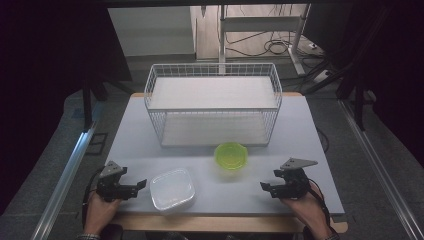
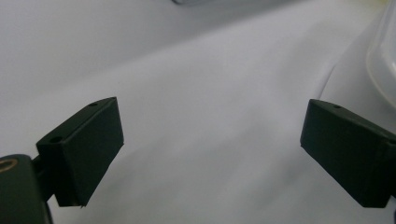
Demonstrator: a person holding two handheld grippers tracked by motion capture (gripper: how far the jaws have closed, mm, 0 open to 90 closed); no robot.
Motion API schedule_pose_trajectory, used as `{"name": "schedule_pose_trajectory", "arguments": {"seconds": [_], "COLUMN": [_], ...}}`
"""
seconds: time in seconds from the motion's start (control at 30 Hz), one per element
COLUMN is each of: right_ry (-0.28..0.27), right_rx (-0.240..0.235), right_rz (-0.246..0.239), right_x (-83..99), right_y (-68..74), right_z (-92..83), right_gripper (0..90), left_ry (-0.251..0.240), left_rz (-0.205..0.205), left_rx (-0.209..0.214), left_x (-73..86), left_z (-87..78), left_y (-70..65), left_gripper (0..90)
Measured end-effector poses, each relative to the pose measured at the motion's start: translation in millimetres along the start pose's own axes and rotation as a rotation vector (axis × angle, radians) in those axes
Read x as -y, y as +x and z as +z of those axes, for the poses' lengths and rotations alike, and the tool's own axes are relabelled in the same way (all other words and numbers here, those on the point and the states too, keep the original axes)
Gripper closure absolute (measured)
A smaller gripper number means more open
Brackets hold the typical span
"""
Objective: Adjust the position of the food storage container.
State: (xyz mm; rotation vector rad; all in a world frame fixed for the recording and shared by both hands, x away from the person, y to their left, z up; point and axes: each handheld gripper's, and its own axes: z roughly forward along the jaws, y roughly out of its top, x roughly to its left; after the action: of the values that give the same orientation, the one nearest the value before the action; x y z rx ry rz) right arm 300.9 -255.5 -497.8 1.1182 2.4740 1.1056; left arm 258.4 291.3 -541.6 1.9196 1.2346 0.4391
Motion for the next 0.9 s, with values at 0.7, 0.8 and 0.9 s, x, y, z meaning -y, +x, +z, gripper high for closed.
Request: {"name": "schedule_pose_trajectory", "arguments": {"seconds": [0.7,0.8,0.9], "right_ry": [-0.011,-0.004,0.0], "right_rx": [-0.079,-0.071,-0.079], "right_rz": [-0.079,-0.088,-0.098], "right_x": [-48.1,-54.1,-66.4], "right_y": [14.1,15.6,22.6], "right_z": [2.5,6.4,15.4], "right_gripper": [87.0,89.5,89.6], "left_ry": [-0.029,-0.037,-0.04], "left_rz": [0.064,0.075,0.082], "left_rx": [0.011,0.012,0.006], "left_x": [-0.2,-0.7,-0.8], "left_z": [3.2,2.9,2.6], "left_y": [-5.3,-6.6,-6.5], "left_gripper": [3.3,2.7,2.7]}}
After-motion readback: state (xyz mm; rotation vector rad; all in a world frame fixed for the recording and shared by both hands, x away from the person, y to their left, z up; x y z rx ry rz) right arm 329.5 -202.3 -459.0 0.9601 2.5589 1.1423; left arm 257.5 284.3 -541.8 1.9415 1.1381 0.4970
